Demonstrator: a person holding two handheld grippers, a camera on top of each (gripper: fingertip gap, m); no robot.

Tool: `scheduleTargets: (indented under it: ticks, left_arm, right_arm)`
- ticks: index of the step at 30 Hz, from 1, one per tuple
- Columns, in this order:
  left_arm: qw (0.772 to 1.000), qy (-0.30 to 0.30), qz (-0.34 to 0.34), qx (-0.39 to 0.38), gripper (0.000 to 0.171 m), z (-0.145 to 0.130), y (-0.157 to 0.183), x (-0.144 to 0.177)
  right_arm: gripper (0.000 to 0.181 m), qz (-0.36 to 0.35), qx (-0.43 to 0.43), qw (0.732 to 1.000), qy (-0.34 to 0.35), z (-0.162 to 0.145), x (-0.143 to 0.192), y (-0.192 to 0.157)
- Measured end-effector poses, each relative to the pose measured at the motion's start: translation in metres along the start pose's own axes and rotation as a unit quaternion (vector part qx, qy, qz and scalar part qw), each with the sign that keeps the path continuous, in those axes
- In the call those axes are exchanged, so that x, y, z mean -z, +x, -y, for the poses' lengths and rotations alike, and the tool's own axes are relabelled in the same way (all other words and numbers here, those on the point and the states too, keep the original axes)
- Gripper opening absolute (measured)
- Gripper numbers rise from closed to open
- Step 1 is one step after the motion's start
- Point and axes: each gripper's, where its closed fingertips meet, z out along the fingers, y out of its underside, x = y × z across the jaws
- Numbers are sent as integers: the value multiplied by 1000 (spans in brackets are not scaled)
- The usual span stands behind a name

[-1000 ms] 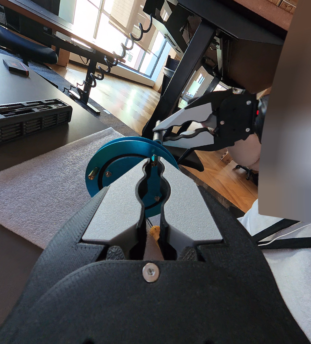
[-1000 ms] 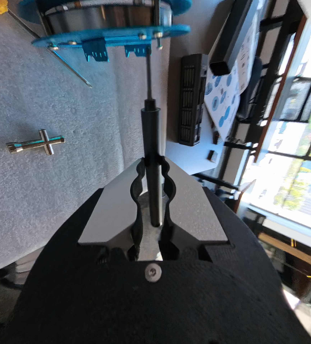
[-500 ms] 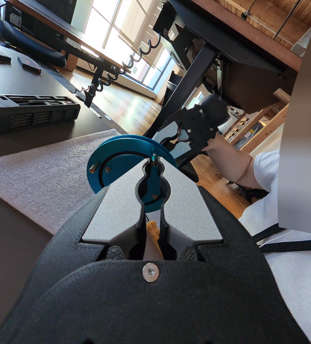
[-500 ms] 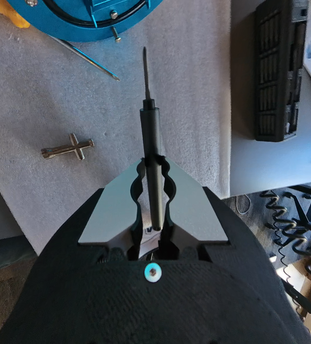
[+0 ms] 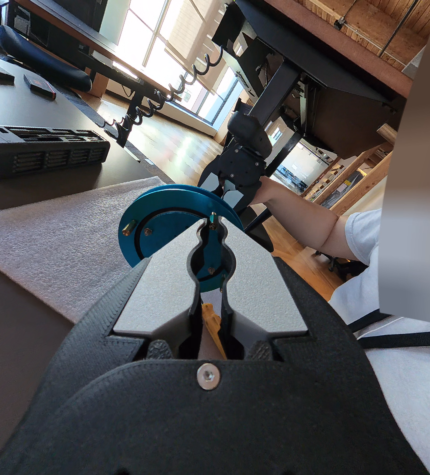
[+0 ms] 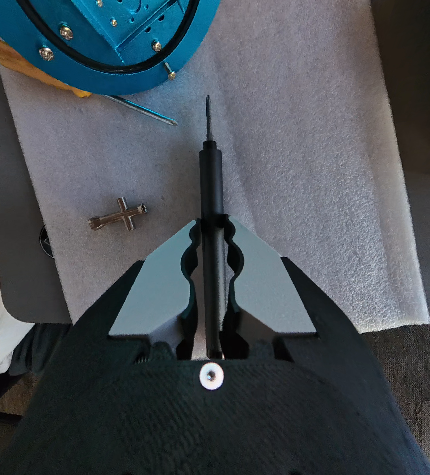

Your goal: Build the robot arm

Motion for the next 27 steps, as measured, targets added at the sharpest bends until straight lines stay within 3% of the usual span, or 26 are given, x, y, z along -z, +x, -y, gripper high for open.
scheduleTargets:
  ticks: [12, 27]
  left_arm:
    - [1000, -1, 0, -1, 3, 0, 1, -1]
    - [1000, -2, -3, -2, 3, 0, 1, -2]
  right_arm:
    - [19, 22, -3, 1000, 14, 5, 1, 0]
    - [16, 40, -18, 999, -18, 4, -2, -1]
